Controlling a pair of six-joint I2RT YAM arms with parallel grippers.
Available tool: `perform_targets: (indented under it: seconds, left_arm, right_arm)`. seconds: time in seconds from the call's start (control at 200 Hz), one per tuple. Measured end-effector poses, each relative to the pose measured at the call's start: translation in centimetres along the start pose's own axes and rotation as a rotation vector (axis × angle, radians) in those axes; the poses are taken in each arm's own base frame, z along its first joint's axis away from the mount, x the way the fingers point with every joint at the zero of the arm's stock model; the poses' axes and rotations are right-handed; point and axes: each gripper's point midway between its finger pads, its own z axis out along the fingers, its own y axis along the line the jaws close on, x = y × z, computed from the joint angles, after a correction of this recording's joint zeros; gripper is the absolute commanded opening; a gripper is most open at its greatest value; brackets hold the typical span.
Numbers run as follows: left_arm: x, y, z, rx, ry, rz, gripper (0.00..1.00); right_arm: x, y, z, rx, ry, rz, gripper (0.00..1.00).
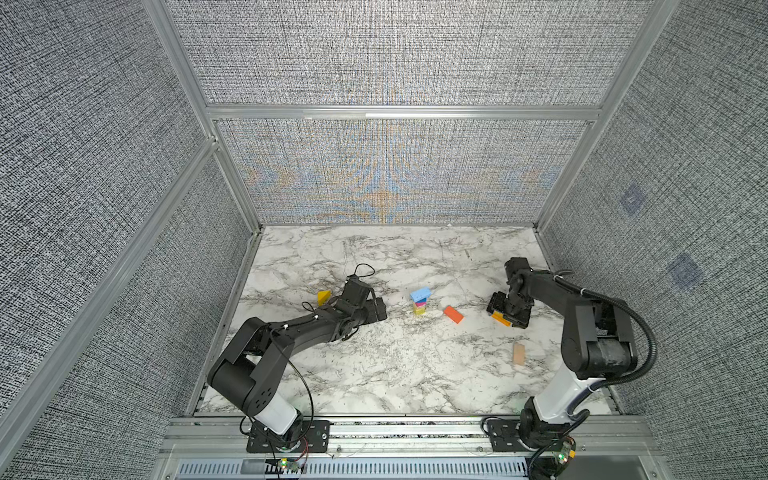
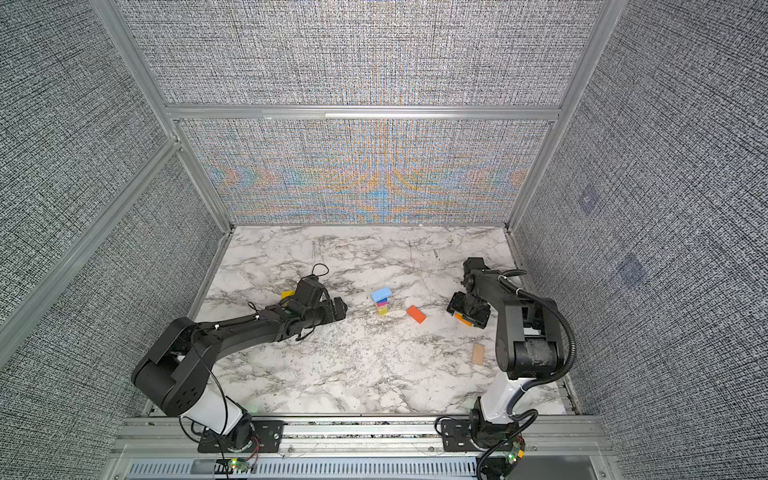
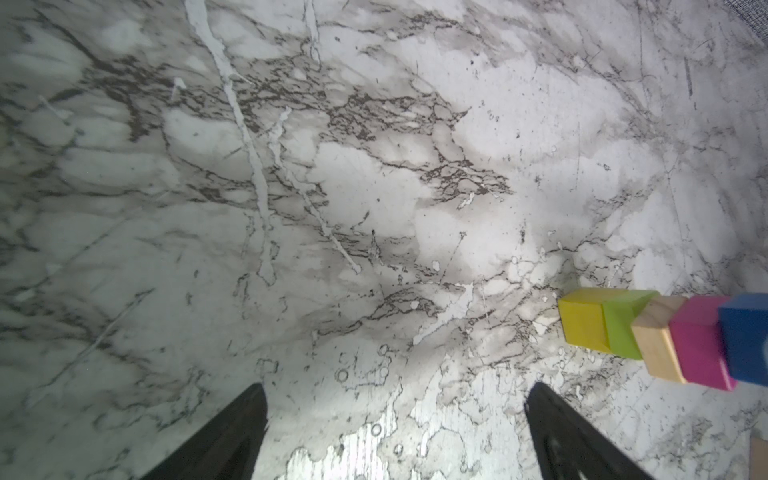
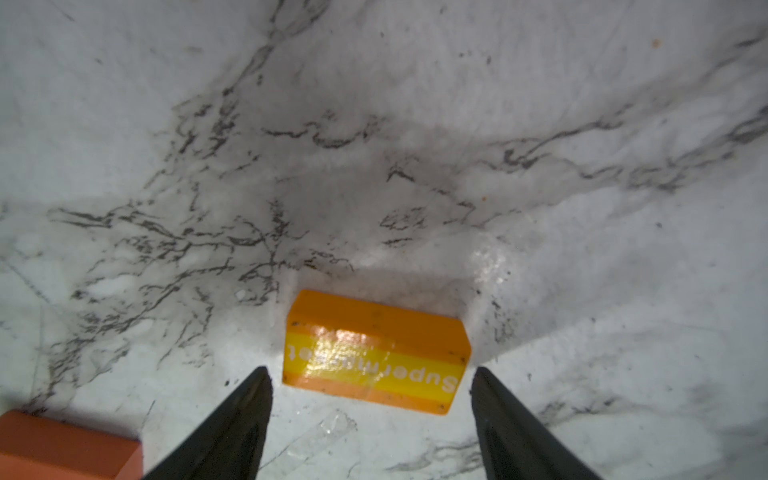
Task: Build the wood block tower
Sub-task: 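Close the right gripper on the yellow Supermarket block and lift it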
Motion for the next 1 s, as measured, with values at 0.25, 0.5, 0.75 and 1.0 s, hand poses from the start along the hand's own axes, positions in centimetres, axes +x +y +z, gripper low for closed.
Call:
perform_targets:
  seconds: [0.25,0.5,0.75,1.0]
  left_arm:
    - [0.01,0.00,0.01,0.000,0.001,0.000,0.98]
    - [0.07,0.05,0.07,-0.002,0.003,0.000,0.98]
    - [0.07,0.06,0.07,-0.002,0.002,0.000,0.98]
    - [0.21,0.17,0.25,-0.006,0.007,0.000,0.98]
  right_arm:
    - [-0.08,0.00,0.28,0.003,0.000,0.012,0.83]
    - [-0.38,-0.32,0.32,0.019,-0.014,0.034,0.83]
    - [-0.66,-0.52,0.20,0.016,-0.027,0.068,0.82]
    - [-0.42,-0.53,0.53,0.008,-0.022,0.084,0.76]
